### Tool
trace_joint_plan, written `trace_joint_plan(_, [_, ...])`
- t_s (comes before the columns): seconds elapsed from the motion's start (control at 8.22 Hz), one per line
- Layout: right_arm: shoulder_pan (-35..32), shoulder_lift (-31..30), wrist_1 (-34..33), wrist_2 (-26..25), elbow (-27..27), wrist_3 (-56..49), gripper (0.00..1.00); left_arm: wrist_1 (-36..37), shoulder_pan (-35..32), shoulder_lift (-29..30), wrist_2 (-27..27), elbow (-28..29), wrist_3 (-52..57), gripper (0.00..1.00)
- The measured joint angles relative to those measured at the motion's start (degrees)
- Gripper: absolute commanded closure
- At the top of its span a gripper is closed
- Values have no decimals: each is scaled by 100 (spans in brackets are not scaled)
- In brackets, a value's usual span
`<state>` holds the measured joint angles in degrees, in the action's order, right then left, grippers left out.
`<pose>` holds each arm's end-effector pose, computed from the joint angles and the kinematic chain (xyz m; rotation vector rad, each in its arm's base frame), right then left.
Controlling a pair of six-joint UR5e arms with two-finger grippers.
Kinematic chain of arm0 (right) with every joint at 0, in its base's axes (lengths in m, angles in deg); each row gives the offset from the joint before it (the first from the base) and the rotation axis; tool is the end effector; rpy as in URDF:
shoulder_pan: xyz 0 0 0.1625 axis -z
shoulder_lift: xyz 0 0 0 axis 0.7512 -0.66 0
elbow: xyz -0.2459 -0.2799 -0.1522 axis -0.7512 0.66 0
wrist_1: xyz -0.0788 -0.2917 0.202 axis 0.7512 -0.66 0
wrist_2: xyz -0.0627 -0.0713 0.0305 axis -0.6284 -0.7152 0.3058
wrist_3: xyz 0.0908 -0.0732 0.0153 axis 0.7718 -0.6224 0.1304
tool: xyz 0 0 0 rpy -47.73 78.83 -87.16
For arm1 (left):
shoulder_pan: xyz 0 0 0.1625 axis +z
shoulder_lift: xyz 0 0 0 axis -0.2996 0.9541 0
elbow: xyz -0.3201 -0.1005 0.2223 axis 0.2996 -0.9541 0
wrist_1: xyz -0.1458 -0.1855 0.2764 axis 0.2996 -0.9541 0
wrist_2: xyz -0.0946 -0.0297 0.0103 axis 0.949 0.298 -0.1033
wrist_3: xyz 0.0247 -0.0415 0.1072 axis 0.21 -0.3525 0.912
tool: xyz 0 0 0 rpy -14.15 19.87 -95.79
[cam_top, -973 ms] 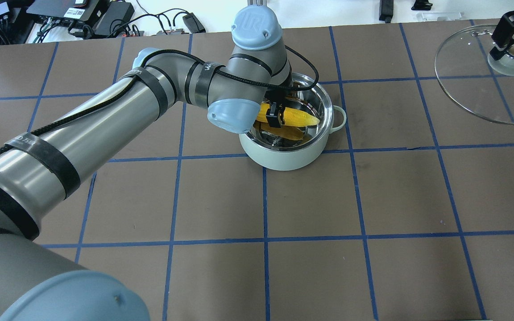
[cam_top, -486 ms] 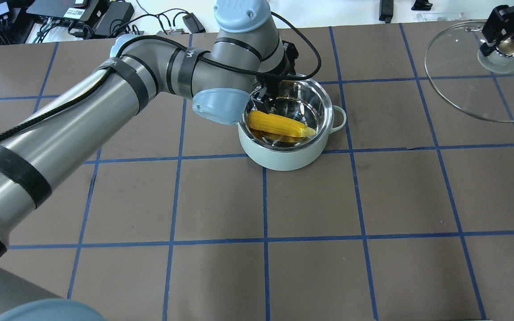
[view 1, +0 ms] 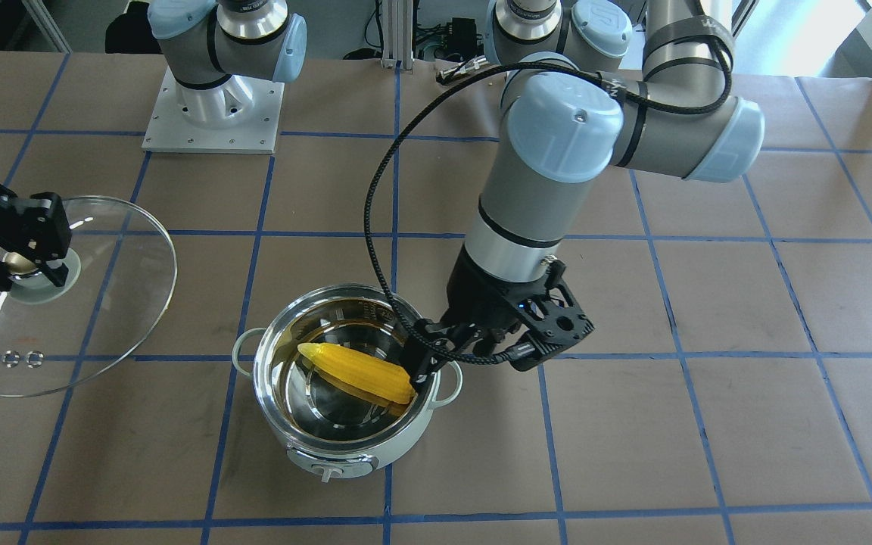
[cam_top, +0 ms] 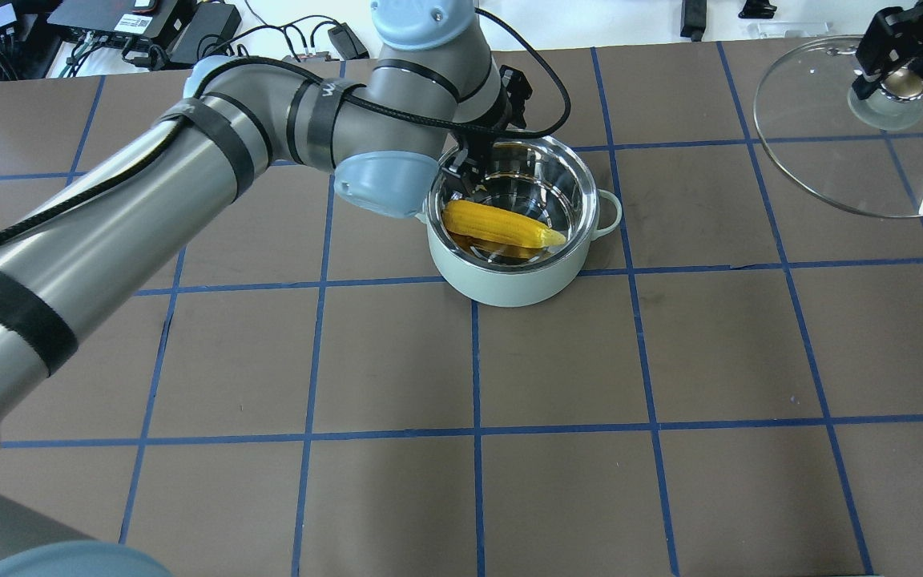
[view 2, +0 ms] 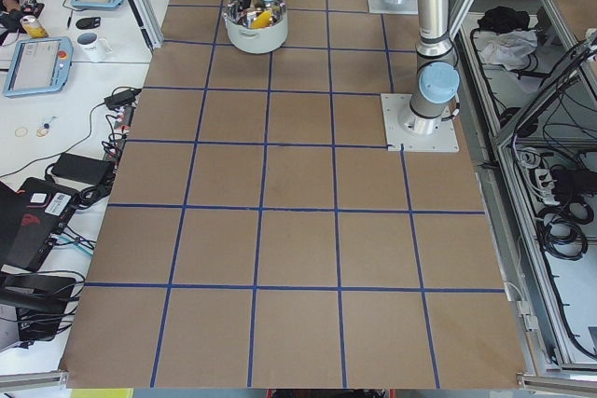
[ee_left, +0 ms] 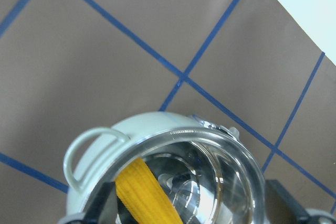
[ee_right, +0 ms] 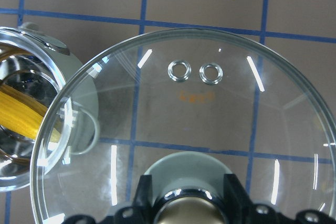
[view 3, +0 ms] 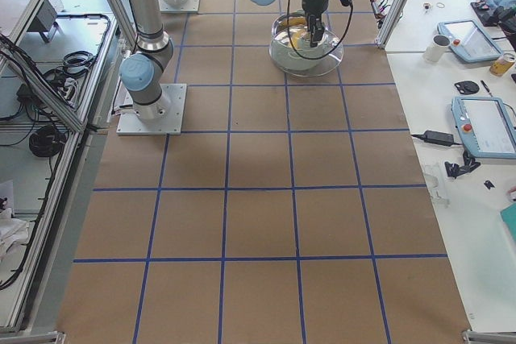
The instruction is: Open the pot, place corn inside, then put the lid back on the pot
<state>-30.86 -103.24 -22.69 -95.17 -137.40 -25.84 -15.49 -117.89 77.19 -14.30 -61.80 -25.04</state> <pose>0.0436 -0.5293 0.4692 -0.1602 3.1117 -0.1848 -0.2592 -0.5658 0.3822 0.7899 -2.7116 0.3273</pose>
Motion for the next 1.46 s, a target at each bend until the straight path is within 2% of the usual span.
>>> trace_joint_plan(0.36, [-1049,382,-484,2,25,1628,76,-657,680,-368,-66,0,1845,0])
trace_joint_plan(0.61, [-1683,684,-836,68,42,2620,76,-1216,799,-617,-761,-7,2578,0])
trace_joint_plan(0.85, [-2042,943,-1143,109,57,3201,77,-1668,842,-923,-1152,-25,2847,0])
trace_joint_plan(1.09, [-2175,1122,-1319,249,59,3553,78,-1930,845,-1189,-1227,-78,2993,0])
trace_joint_plan(1.46, [-2287,1398,-1456,254,44,3769,78,-2082,840,-1235,-1224,-206,3101,0])
